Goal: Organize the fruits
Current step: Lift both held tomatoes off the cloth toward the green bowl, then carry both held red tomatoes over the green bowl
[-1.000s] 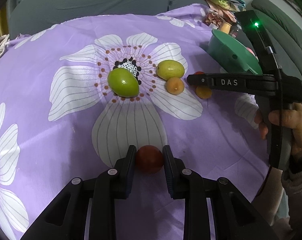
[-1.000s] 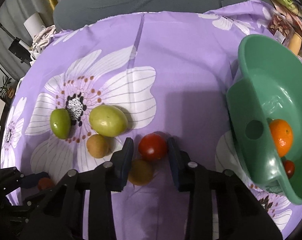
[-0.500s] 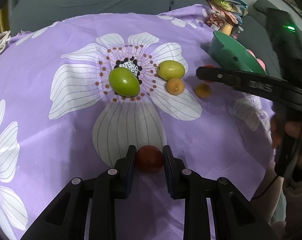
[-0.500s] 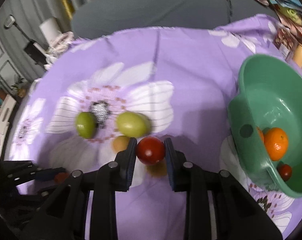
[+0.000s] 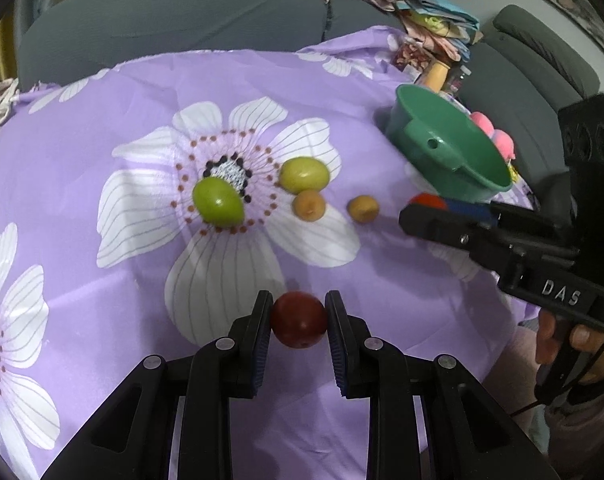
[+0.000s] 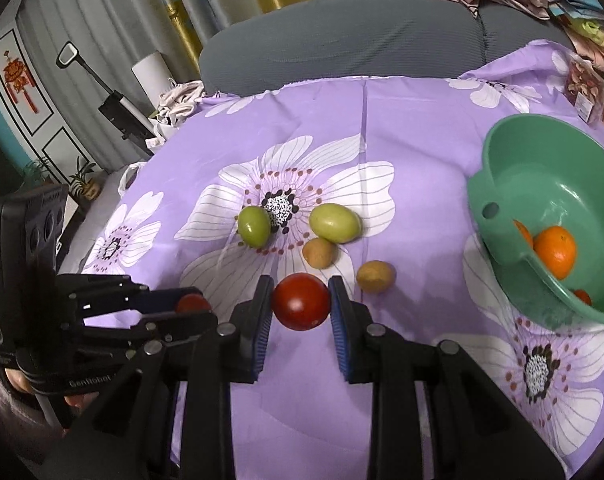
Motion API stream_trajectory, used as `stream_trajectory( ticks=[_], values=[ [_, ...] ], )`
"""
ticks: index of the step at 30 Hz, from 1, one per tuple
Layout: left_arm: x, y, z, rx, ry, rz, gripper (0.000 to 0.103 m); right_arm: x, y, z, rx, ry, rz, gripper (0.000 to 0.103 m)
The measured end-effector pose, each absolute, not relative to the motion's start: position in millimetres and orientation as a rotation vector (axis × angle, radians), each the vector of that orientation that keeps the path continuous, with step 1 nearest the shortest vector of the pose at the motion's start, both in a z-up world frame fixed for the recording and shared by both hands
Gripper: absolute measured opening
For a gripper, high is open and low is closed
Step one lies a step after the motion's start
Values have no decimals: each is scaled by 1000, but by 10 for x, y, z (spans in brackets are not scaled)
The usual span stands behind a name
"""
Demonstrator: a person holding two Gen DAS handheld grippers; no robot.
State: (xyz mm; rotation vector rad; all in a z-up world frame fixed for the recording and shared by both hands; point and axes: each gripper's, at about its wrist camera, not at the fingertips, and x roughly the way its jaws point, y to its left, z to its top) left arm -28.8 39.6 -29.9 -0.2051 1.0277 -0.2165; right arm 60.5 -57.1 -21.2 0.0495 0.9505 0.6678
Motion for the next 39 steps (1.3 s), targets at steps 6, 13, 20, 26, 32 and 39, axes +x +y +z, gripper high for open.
stream_trajectory(
  ticks=[6,13,20,26,32,39],
  values=[
    [-270,270,-160,-187,1002,-219,27,515,-749,-165,83,933,666,28],
    [-240,155,-26,-167,980,-215,27,459,-920,-115,122,903,667,28],
    [-192,43,86,-155,959,-214,27,454,-1073,-80,156,877,660,28],
    [-114,-72,122,-142,959,-228,27,463,-1209,-57,181,859,652,28],
    [-40,-192,186,-123,951,-240,27,491,-1350,-31,206,836,638,28],
    [76,-383,236,-91,949,-264,27,550,-1569,-15,245,811,615,28]
  ],
)
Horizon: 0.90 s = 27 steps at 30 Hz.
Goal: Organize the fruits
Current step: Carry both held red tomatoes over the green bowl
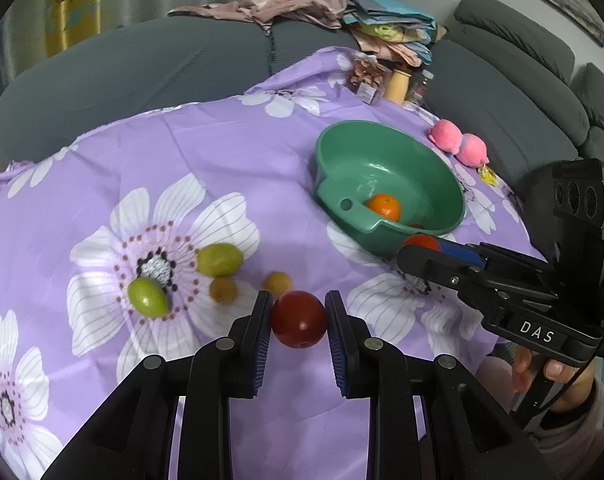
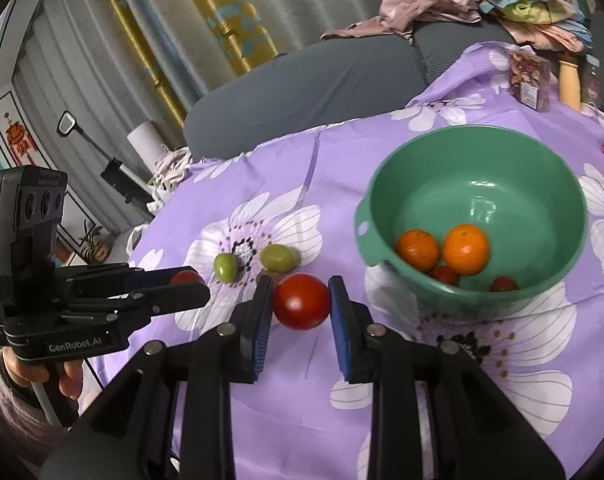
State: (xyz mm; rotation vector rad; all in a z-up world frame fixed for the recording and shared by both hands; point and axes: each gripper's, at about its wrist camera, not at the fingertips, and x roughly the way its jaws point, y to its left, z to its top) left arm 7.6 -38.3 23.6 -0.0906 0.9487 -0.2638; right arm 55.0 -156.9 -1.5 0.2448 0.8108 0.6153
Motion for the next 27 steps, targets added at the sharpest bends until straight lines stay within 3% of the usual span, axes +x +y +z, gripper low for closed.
stream_trajectory(
  ticks=[27],
  values=[
    [498,-1018,354,-18,928,-371,27,711,-2138,-99,316,778,515,28]
  ],
)
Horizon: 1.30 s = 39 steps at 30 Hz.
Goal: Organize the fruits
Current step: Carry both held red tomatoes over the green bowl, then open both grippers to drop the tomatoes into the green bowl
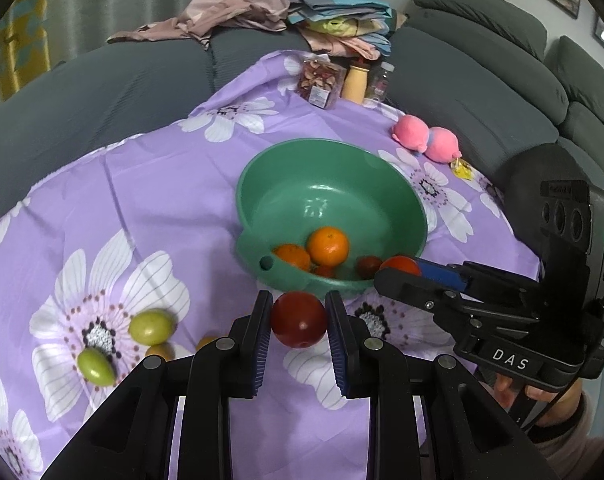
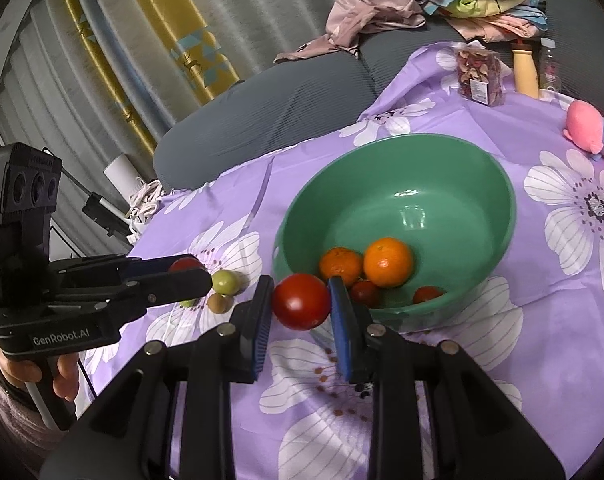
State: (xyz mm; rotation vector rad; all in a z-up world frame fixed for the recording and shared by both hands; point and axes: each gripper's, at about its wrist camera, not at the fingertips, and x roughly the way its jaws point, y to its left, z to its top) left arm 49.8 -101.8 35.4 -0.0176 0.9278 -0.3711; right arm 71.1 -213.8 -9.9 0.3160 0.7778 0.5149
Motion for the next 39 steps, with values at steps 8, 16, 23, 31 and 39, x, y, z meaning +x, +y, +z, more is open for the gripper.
stream_trajectory(
  ticks=[8,16,23,31,39],
  values=[
    [629,-1140,337,-12,934,-387,27,764,-2225,-119,321,775,495,28],
    [735,-1215,303,4,936,-394,27,847,-2318,-180,335,782,474,28],
    [801,-1245,230,8,955,-394,27,886,-2349,-218,333,790,464,28],
    [864,-1282,156,10,972,-387,27,939,-2357,-263,322,801,453,29],
    [919,-1315,93,15,991,-383,27,981,-2366,-287,320,808,449,29]
  ],
)
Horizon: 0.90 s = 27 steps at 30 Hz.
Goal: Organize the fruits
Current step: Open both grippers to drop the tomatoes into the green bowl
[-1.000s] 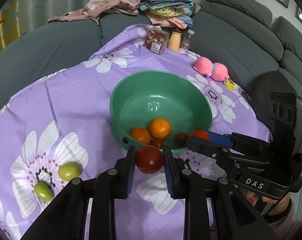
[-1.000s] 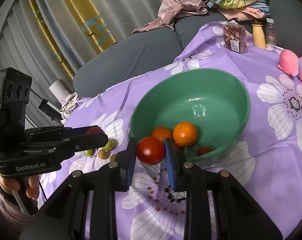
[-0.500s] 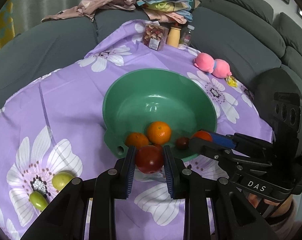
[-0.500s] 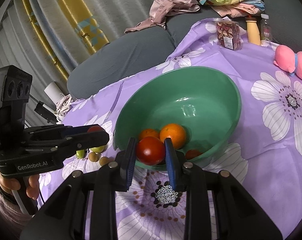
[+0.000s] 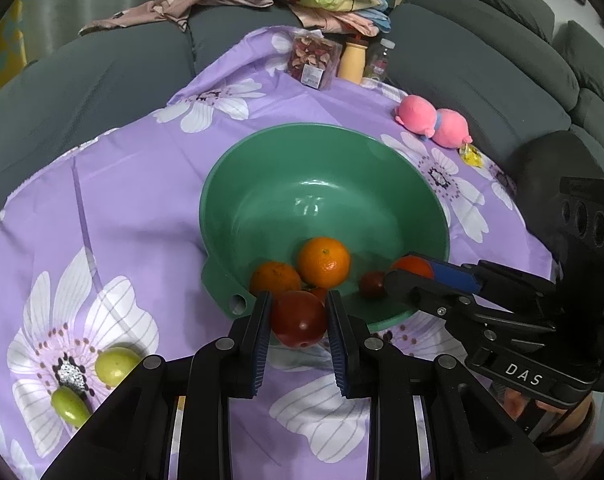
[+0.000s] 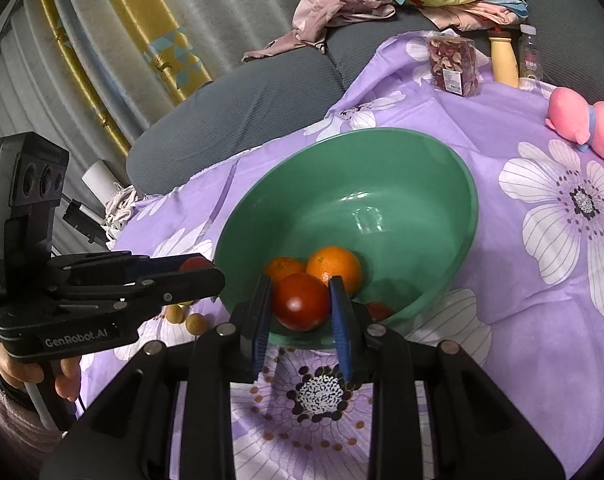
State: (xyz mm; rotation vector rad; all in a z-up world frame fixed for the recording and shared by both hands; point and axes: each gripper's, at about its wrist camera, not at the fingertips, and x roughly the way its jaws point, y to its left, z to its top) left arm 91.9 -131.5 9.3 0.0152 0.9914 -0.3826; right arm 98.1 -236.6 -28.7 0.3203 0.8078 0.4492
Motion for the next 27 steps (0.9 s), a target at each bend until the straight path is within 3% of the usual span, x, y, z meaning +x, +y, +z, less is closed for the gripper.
stream_trajectory(
  ticks=[27],
  values=[
    [1040,-1454,-20,57,1014,-383,27,1035,-2386,-310,297,816,424,30]
  ],
)
